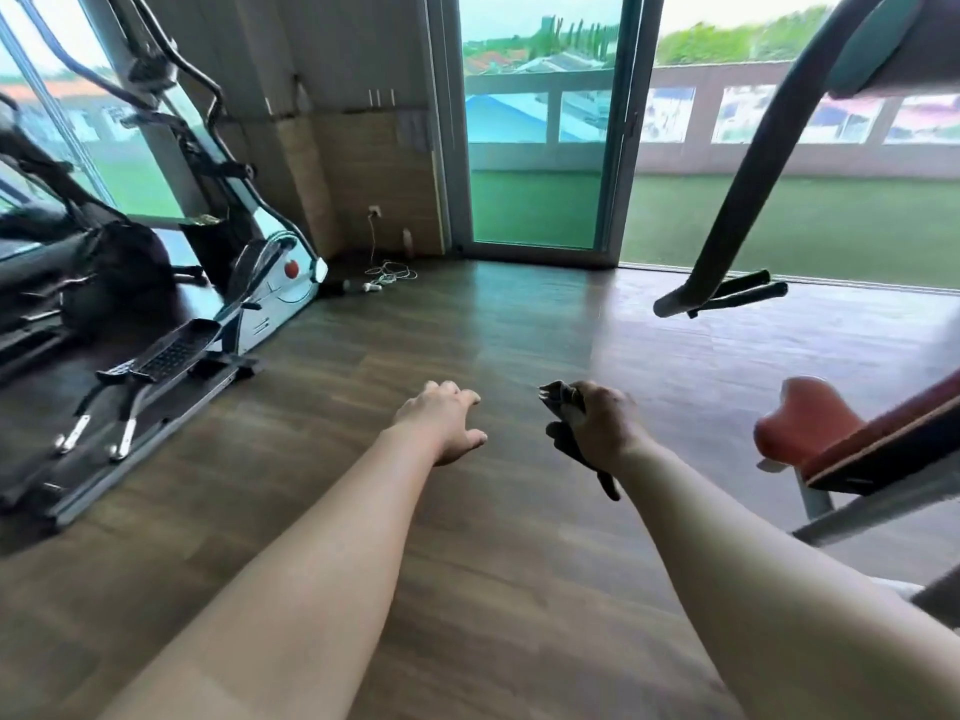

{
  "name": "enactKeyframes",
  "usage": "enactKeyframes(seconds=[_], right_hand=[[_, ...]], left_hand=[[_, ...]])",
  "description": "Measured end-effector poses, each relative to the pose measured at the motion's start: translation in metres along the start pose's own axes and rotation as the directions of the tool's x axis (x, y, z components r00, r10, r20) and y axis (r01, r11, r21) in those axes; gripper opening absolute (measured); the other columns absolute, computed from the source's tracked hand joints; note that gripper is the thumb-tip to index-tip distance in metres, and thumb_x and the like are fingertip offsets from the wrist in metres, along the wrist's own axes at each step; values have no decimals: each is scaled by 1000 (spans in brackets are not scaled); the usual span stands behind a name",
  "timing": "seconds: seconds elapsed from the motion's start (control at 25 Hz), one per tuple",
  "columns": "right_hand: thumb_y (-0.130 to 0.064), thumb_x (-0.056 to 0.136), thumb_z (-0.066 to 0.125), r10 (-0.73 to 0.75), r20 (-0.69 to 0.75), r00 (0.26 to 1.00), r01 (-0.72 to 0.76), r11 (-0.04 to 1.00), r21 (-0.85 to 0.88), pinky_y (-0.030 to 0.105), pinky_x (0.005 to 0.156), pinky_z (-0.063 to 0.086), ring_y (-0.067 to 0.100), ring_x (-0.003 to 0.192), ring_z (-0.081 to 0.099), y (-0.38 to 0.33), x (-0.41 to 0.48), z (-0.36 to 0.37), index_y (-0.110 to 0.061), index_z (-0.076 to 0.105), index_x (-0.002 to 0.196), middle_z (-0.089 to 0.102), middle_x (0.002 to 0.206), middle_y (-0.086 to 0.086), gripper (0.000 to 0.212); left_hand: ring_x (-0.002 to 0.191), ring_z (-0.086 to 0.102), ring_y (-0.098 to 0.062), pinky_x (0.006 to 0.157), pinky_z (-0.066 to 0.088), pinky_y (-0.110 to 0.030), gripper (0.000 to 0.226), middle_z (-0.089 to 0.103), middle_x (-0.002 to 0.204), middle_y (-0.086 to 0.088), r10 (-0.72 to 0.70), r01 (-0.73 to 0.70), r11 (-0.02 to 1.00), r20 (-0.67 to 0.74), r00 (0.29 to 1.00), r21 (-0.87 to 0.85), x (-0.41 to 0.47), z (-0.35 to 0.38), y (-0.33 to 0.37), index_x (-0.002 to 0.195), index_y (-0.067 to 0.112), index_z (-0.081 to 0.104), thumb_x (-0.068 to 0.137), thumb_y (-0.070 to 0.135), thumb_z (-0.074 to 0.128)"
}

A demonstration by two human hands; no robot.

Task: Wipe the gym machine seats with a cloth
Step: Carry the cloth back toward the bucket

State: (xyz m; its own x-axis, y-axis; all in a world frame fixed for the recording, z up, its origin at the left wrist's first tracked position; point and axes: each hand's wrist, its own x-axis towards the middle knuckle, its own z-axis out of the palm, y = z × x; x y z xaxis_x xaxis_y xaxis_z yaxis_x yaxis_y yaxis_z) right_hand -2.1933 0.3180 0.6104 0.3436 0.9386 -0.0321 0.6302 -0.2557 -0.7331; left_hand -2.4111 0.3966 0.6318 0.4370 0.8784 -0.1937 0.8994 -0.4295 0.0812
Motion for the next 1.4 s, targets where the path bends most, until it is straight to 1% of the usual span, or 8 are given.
enactKeyframes(seconds=[0.08, 0.2, 0.4, 0.56, 0.68, 0.76, 1.08, 1.4], right_hand=[[-61, 61, 53, 14, 21, 1000, -14, 1000, 15, 40, 71, 63, 25, 79, 74, -18, 50, 2, -24, 64, 96, 75, 87, 4, 52], [-44, 84, 57, 12, 25, 1000, -11, 998, -54, 33, 73, 57, 25, 81, 69, -61, 127, 0, -21, 63, 95, 74, 91, 4, 27], [-62, 72, 56, 42, -23, 999, -42, 999, -18, 42, 74, 60, 29, 85, 71, -63, 299, 33, -24, 61, 93, 73, 92, 6, 43], [-30, 96, 59, 156, -142, 978, -158, 987, -4, 12, 53, 41, 13, 64, 55, -89, 401, 32, -10, 66, 104, 65, 92, 8, 22], [-33, 97, 56, 204, -219, 954, -212, 977, -15, 20, 63, 40, 24, 82, 62, -76, 486, 28, -14, 67, 111, 70, 105, 12, 26], [-34, 96, 55, 219, -262, 940, -233, 972, -24, 29, 73, 38, 30, 98, 62, -62, 543, 18, -19, 68, 114, 71, 111, 11, 27], [-24, 94, 51, 335, -347, 876, -364, 931, -19, 33, 86, 49, 31, 109, 63, 19, 781, -89, -19, 66, 117, 71, 116, 10, 28], [-27, 93, 53, 424, -490, 762, -449, 891, 72, 32, 81, 50, 30, 103, 66, 128, 987, -217, -18, 67, 112, 75, 105, 9, 25]], left_hand=[[144, 30, -26, 115, 37, -44, 65, 40, 154, -2, -7, 6, 1000, -11, 1000, -23, 45, -17, -15, 151, 31, 40, 94, 55, 58], [144, 30, -25, 115, 37, -43, 64, 42, 153, -1, -1, 0, 999, -22, 1000, -50, 128, -44, -44, 150, 31, 42, 93, 54, 59], [144, 30, -26, 114, 38, -45, 64, 42, 152, -1, 64, -65, 998, -46, 997, -25, 291, -78, -92, 150, 31, 42, 93, 55, 59], [144, 30, -25, 115, 38, -46, 65, 42, 152, -1, 172, -172, 985, 22, 985, 26, 435, -106, -118, 151, 32, 41, 93, 56, 57], [144, 31, -25, 114, 38, -46, 66, 43, 152, -1, 240, -242, 968, 41, 970, 60, 543, -128, -111, 151, 32, 40, 93, 57, 56], [144, 32, -25, 114, 38, -47, 66, 43, 152, -2, 303, -305, 950, 32, 952, 63, 613, -140, -94, 152, 32, 40, 93, 57, 56], [144, 33, -26, 116, 36, -47, 66, 42, 153, -3, 450, -454, 888, 63, 891, 79, 886, -191, 23, 153, 31, 40, 94, 56, 58], [142, 35, -28, 115, 37, -47, 69, 45, 151, -5, 627, -634, 762, 92, 773, 134, 1153, -217, 194, 152, 30, 40, 92, 58, 59]])
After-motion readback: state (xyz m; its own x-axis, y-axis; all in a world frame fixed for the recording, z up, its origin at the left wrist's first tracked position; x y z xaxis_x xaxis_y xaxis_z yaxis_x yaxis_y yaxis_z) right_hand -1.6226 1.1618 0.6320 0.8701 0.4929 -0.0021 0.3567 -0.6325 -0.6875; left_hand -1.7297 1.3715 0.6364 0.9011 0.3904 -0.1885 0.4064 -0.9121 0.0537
